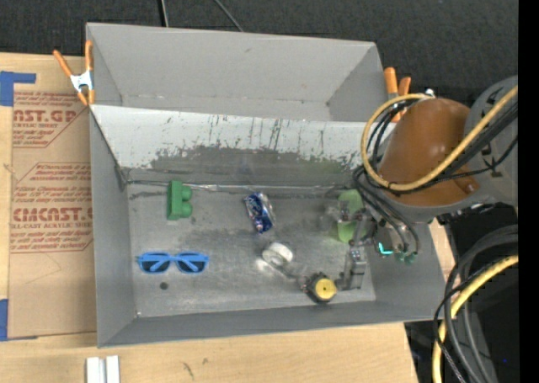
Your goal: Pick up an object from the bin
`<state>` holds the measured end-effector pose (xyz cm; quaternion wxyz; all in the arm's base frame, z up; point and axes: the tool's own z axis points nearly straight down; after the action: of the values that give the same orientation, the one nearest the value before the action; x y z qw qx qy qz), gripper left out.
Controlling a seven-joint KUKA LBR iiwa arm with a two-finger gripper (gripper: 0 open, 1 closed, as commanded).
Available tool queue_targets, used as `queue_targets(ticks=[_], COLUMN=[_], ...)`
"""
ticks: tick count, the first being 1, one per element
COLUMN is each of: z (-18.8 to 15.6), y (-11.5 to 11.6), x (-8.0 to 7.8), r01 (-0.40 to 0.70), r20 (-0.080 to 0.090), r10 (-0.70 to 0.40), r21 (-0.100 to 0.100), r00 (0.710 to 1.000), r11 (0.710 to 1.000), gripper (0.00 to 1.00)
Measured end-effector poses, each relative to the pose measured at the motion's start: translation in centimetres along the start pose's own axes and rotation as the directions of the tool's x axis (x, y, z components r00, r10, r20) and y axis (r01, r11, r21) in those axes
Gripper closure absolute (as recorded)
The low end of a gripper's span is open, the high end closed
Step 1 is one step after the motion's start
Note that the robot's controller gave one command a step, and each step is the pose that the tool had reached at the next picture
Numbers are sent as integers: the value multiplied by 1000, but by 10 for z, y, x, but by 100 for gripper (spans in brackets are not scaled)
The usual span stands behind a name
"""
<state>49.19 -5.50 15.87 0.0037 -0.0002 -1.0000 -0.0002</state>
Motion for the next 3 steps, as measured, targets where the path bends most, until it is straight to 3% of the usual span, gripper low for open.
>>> queue_targets(ticks=[1, 2, 3], z=[89, 87, 87], y=[-17, 10, 9], x=[9, 7, 11], r01=[93, 262, 261], r20=[20, 19, 1], r10=[-93, -263, -261], r21=[3, 6, 1], r00=[995, 965, 965], r11=[996, 965, 965], gripper=[0, 0, 100])
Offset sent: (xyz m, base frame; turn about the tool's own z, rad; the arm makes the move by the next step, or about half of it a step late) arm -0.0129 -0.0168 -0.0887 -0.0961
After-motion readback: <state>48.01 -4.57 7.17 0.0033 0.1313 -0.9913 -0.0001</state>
